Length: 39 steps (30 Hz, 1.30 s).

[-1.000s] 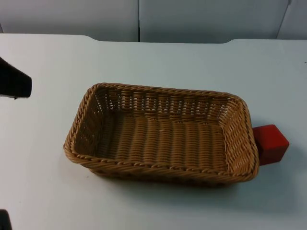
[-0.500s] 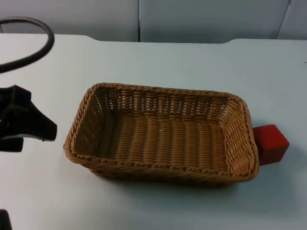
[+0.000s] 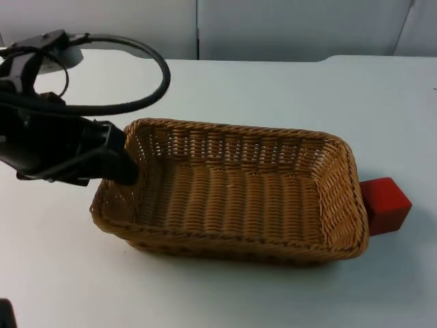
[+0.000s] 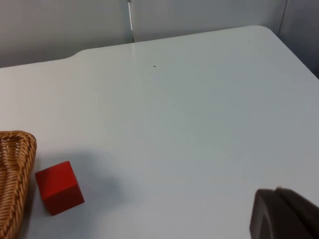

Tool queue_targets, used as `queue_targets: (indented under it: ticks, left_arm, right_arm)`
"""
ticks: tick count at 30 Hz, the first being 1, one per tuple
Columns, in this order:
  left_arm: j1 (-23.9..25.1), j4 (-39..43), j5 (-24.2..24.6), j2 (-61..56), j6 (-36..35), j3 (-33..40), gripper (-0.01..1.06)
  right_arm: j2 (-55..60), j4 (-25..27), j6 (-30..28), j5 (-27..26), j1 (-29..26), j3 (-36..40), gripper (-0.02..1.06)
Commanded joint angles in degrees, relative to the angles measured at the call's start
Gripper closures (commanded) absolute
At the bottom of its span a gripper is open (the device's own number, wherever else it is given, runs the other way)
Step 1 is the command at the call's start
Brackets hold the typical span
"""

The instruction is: Pick up the basket with the left hand and place the cube into the basket with the right hand.

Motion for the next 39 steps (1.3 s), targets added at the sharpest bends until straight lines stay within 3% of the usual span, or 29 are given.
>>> queue_targets:
  ticks: [1,5,21,22,24,25,28,29,30,34,39]
  left_arm:
    - [-0.27,1.84,-2.43,1.15,-0.22,-0.57,0.38]
    - [-0.27,2.85,-7.56,2.81,0.12,-0.61,0.38]
    - [-0.27,2.87,-6.08,8.55,0.42,-4.35,0.39]
    - [-0.27,2.87,-5.5,8.98,0.42,-4.98,0.41]
    - [-0.27,2.65,-4.71,9.91,0.42,-6.11,0.62]
    - [-0.27,2.65,-4.71,9.91,0.42,-6.11,0.62]
    - [-0.27,2.65,-4.71,10.63,0.42,-6.62,0.97]
    - [-0.27,2.65,-4.71,10.63,0.42,-6.62,0.97]
    - [-0.27,2.65,-5.33,10.9,0.62,-6.62,1.05]
    - [-0.27,1.83,-6.26,11.02,-0.23,-6.62,1.05]
    - [0.33,-5.47,-5.92,11.02,-0.23,-6.62,1.05]
  right_arm:
    - [-0.01,-0.31,0.07,-0.74,-0.27,0.06,1.05]
    - [-0.01,-0.31,0.07,-0.74,-0.27,0.06,1.05]
    - [-0.01,-0.31,0.07,-0.74,-0.27,0.06,1.05]
    - [-0.01,-0.31,0.07,-0.86,-0.27,0.06,1.05]
    - [-0.01,-0.31,0.07,-0.86,-0.27,0.06,1.05]
    - [-0.01,-0.31,0.07,-0.86,-0.27,0.06,1.05]
    - [-0.01,-0.31,0.07,-1.09,-0.27,0.06,1.05]
    - [-0.01,-0.31,0.07,-1.09,-0.27,0.06,1.05]
    - [-0.01,-0.31,0.07,-1.3,-0.27,0.06,1.05]
    - [-0.01,-0.31,0.07,-1.92,-0.27,0.06,1.05]
    - [-0.01,-0.31,0.07,-3.19,-0.27,0.06,1.05]
